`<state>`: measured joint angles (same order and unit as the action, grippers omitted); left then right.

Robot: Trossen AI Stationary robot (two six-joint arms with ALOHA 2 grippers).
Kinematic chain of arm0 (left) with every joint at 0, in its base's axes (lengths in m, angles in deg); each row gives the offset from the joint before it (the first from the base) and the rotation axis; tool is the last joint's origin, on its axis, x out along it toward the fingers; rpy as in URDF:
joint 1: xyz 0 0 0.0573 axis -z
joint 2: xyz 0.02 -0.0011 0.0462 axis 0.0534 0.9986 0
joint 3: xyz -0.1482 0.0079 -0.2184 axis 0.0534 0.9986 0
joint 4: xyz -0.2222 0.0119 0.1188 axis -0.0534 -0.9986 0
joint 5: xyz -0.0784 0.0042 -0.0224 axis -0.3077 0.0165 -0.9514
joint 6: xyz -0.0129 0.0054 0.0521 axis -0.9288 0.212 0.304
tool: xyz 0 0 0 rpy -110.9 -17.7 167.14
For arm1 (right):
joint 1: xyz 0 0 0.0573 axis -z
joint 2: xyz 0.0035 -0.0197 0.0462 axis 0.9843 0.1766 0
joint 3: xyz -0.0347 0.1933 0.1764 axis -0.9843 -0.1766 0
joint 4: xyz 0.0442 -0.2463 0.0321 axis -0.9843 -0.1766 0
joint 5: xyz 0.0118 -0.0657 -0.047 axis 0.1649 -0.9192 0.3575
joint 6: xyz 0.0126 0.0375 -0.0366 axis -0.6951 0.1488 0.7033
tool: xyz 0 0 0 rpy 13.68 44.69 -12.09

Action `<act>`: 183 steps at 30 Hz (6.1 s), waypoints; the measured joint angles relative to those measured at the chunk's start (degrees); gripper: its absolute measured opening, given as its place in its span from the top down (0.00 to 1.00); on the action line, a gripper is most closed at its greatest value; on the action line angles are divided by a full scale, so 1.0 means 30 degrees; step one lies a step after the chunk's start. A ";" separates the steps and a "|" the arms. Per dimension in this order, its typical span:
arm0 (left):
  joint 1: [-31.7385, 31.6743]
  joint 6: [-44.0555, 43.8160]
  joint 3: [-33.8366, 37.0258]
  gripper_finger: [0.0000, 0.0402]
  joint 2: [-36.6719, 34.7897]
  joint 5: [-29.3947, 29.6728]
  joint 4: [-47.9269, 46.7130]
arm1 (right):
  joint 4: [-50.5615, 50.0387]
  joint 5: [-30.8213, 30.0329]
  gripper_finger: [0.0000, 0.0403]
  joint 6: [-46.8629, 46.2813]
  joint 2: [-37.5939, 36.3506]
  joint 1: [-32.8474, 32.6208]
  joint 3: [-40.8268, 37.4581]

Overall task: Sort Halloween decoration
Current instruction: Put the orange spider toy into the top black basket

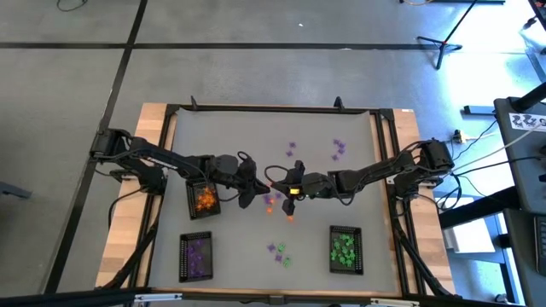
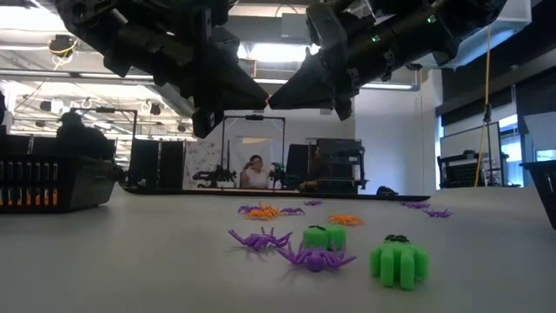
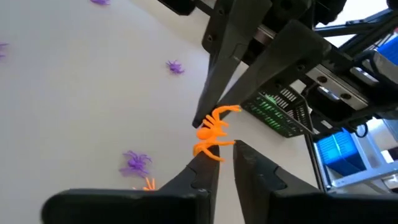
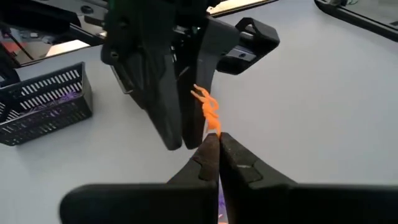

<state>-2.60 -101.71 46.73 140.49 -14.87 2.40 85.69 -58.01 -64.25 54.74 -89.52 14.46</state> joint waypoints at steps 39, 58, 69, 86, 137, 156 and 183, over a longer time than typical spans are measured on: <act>-0.1575 0.1675 0.0009 1.00 -0.2940 -0.2982 -0.7777 | -0.2705 0.0820 0.53 0.0069 0.0000 -0.0006 0.0000; -0.1382 0.0755 0.0006 0.87 -0.0392 -0.3064 -0.4471 | -0.8062 0.3968 0.53 -0.1459 0.0000 -0.2103 -0.0015; -0.1127 0.1588 0.0013 0.86 0.0175 -0.6382 0.0106 | -0.7525 0.2824 0.53 -0.2040 0.1580 -0.3329 0.0000; -0.1141 0.1601 0.0006 0.86 0.0168 -0.5901 -0.0381 | -0.7446 0.1612 0.90 -0.2393 0.2929 -0.3256 0.0073; -0.1270 -0.2397 0.0006 0.86 0.0168 -0.2046 -0.0911 | -1.0630 -0.7526 1.00 0.2148 0.2557 -0.3256 0.5829; -0.0719 -0.2586 0.0013 0.86 0.0168 -0.3237 -0.0241 | -0.9711 -0.7504 1.00 0.2629 0.2543 -0.2841 0.5843; -0.1846 -0.1893 0.0028 0.86 0.0168 -0.4297 -0.4106 | -1.1373 0.1888 0.80 0.0721 0.4549 -0.1244 0.5829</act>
<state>-8.14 -107.39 46.82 140.99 -27.76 -9.92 51.57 -52.34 -62.09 68.39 -93.26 31.95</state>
